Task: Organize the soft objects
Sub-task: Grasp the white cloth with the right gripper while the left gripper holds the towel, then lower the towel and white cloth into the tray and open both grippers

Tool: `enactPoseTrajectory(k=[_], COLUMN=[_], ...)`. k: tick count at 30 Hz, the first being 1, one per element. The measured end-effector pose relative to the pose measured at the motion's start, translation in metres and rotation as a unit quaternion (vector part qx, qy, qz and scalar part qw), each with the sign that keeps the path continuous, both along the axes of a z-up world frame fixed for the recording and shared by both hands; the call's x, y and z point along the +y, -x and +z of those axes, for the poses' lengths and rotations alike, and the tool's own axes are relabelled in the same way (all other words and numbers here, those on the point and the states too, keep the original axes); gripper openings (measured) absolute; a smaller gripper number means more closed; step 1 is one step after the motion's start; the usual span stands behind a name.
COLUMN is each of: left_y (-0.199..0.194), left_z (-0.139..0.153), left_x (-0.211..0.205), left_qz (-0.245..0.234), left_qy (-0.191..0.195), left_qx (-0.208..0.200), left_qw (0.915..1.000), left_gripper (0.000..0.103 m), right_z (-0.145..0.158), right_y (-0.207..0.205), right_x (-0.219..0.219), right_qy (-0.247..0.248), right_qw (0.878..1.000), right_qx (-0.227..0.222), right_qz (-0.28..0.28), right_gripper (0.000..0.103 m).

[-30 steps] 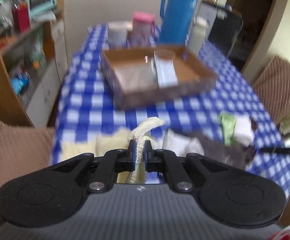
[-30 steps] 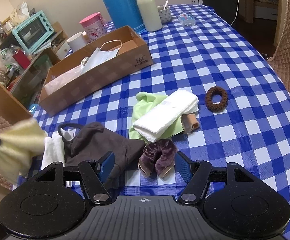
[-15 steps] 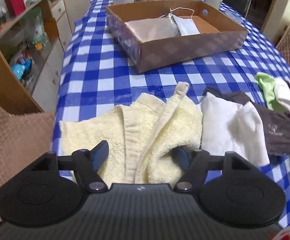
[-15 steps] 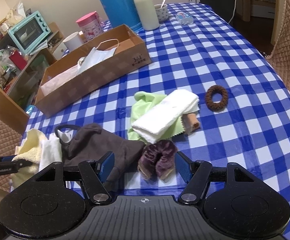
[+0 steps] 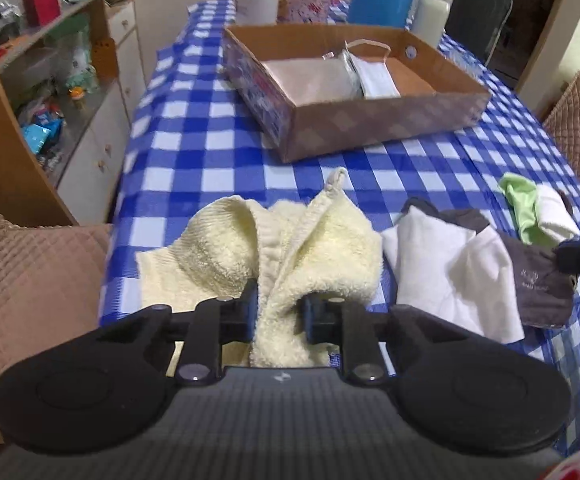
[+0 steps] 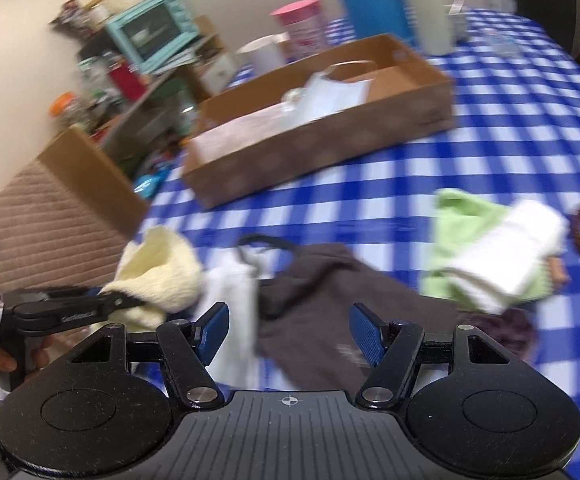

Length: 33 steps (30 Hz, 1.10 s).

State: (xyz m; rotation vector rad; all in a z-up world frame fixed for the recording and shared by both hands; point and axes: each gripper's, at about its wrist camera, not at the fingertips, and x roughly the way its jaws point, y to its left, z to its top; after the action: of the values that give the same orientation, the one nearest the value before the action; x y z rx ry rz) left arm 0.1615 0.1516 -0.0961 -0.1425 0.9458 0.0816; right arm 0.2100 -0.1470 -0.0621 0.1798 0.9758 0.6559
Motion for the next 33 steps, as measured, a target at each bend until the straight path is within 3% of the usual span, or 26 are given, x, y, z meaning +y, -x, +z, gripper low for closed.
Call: enactPoseTrajectory(k=[6, 8, 12, 13, 15, 22, 33], left_y=[0.012, 0.014, 0.017, 0.017, 0.019, 0.021, -0.008], left_z=[0.025, 0.031, 0.036, 0.037, 0.04, 0.066, 0.13], left_x=[0.002, 0.003, 0.002, 0.002, 0.001, -0.003, -0.015], left_qz=[0.01, 0.013, 0.02, 0.021, 0.022, 0.015, -0.024], left_qy=[-0.011, -0.012, -0.015, -0.015, -0.016, -0.027, -0.066], left_qx=[-0.025, -0.03, -0.034, -0.034, -0.036, -0.058, -0.122], left_qw=[0.9996, 0.9994, 0.9991, 0.9991, 0.999, 0.9979, 0.99], left_gripper=[0.019, 0.019, 0.019, 0.019, 0.019, 0.019, 0.019], right_z=[-0.015, -0.021, -0.033, -0.034, -0.032, 0.004, 0.1], right_y=[0.001, -0.001, -0.005, -0.006, -0.004, -0.001, -0.023], right_x=[0.043, 0.054, 0.068, 0.07, 0.072, 0.052, 0.025], right_qy=[0.006, 0.016, 0.031, 0.031, 0.031, -0.022, -0.096], right_qw=[0.999, 0.998, 0.997, 0.997, 0.996, 0.995, 0.985], right_qx=[0.006, 0.005, 0.008, 0.008, -0.003, -0.045, -0.123], right_qz=[0.051, 0.056, 0.065, 0.069, 0.08, 0.088, 0.078], right_gripper=[0.066, 0.06, 0.037, 0.019, 0.004, 0.003, 0.003])
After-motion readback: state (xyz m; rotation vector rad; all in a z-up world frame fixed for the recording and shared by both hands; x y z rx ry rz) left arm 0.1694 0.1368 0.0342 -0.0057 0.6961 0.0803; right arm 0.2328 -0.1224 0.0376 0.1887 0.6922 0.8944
